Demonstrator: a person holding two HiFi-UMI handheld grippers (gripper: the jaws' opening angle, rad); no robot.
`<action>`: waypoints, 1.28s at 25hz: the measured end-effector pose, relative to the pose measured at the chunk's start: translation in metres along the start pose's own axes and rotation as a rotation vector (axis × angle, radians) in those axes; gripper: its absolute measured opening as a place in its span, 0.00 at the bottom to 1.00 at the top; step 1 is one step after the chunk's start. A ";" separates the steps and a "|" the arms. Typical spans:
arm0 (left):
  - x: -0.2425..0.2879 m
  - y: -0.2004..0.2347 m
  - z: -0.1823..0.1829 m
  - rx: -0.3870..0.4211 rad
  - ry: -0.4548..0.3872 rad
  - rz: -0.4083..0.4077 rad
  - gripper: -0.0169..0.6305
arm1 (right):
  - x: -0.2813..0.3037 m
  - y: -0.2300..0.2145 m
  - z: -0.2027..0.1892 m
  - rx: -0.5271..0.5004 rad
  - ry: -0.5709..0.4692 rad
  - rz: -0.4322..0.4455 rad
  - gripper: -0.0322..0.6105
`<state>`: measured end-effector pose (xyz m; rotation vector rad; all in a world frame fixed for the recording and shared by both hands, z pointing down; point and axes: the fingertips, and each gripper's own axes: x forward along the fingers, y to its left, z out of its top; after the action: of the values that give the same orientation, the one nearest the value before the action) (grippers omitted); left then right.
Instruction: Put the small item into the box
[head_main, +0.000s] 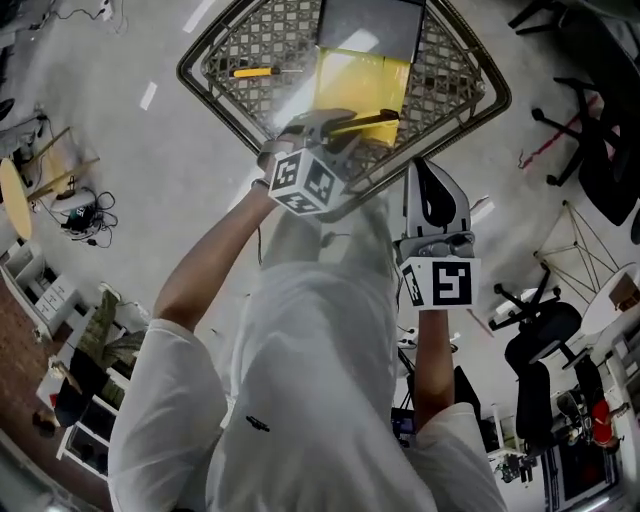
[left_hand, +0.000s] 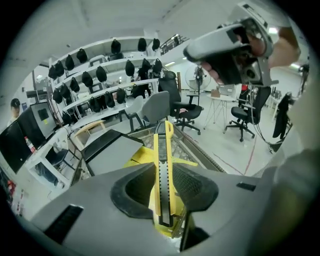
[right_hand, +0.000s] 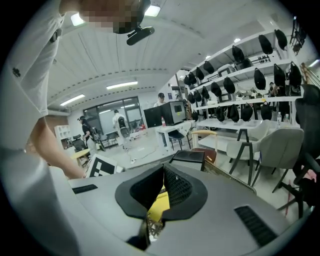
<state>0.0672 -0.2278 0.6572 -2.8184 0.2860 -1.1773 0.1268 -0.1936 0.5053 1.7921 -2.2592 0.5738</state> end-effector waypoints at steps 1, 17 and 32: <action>0.006 -0.001 -0.006 0.007 0.011 -0.014 0.20 | 0.002 0.000 -0.003 0.003 0.003 0.002 0.05; 0.076 -0.018 -0.077 0.094 0.219 -0.167 0.20 | 0.021 0.003 -0.035 0.028 0.032 0.013 0.05; 0.091 -0.010 -0.098 0.094 0.379 -0.147 0.20 | 0.012 0.005 -0.037 0.031 0.028 0.012 0.05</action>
<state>0.0622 -0.2361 0.7909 -2.5568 0.0410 -1.7075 0.1163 -0.1879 0.5426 1.7749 -2.2564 0.6349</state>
